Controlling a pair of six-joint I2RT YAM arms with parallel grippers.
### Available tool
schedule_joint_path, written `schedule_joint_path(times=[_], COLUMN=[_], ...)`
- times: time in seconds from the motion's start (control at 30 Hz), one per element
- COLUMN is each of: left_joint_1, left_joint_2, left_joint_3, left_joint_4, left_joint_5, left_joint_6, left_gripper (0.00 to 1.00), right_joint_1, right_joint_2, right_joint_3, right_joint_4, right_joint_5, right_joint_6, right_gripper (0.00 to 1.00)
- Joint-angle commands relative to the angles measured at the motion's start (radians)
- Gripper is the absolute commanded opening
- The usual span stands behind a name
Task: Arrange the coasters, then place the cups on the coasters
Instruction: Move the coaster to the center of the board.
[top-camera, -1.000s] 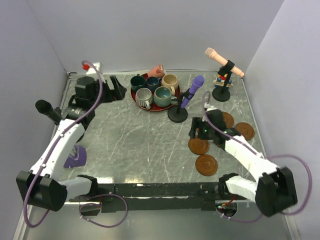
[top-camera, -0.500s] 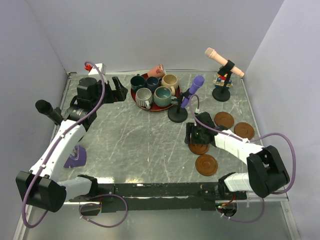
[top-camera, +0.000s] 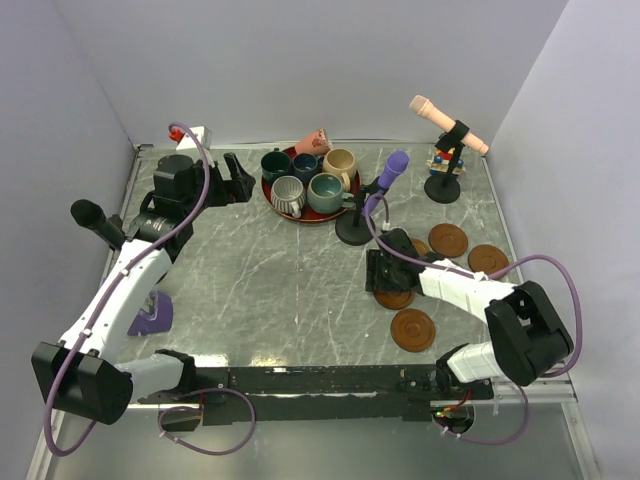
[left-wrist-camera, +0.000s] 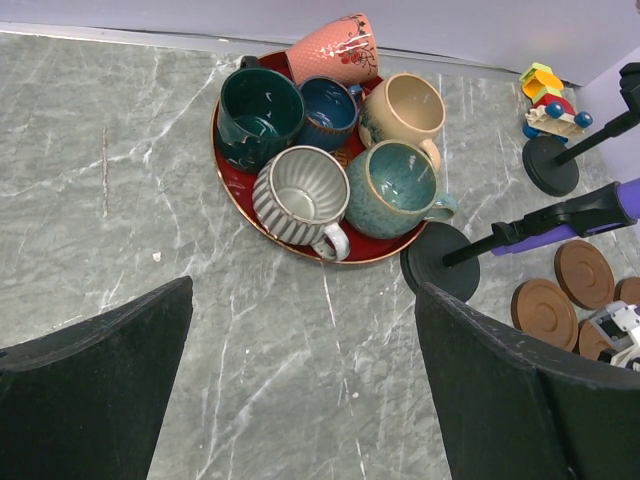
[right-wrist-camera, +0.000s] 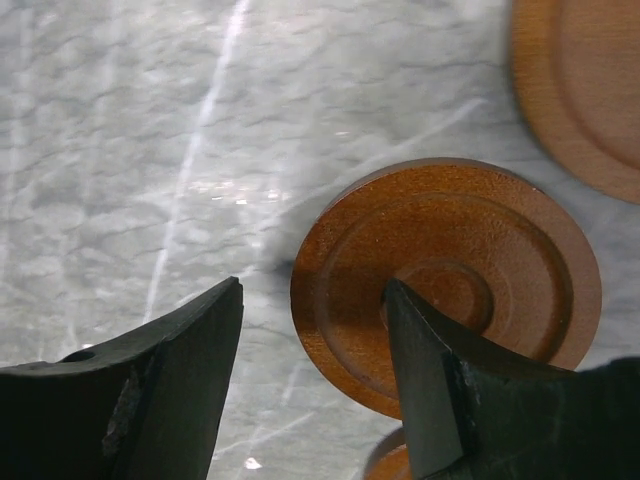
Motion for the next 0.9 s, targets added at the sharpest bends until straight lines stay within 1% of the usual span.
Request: schedule_joint_path(times=[0.0,0.13,0.27,0.43,0.47,0.6,0.73,0.8,0.87], left_joint_1=[-0.002,-0.001,-0.001,-0.001,-0.001,-0.001,-0.001,-0.001,-0.002], left_joint_2=[0.005,0.003,0.001,-0.014,-0.017,-0.022,-0.031,-0.046,-0.061], left_joint_3=[0.005,0.005,0.005,-0.007,-0.007,-0.008,-0.011,-0.019,-0.025], left_joint_4=[0.027,0.027,0.027,0.041,0.044,0.043,0.040,0.049,0.056], left_joint_5=[0.000,0.000,0.000,0.005,0.003,-0.017,-0.052,-0.052,-0.086], left_joint_6=[0.014,0.013,0.013,0.025,0.028,0.039,0.042,0.047,0.050], left_gripper=[0.97,0.97,0.97,0.97,0.97,0.97,0.97,0.97,0.97], right_joint_1=[0.077,0.168,0.272,0.401,0.422,0.478,0.491,0.491,0.490], right_joint_2=[0.022,0.046,0.134,0.281,0.307,0.411,0.407,0.346,0.291], right_joint_3=[0.002,0.024,0.096,0.247,0.286,0.422,0.478,0.476,0.473], right_joint_4=[0.053,0.098,0.139,0.171,0.176,0.159,0.176,0.172,0.147], right_joint_5=[-0.022,-0.016,-0.014,-0.031,-0.060,-0.057,-0.049,-0.040,0.003], right_joint_6=[0.061,0.099,0.135,0.159,0.158,0.144,0.129,0.099,0.069], right_gripper=[0.65,0.64,0.63,0.62,0.62,0.61,0.61,0.61,0.62])
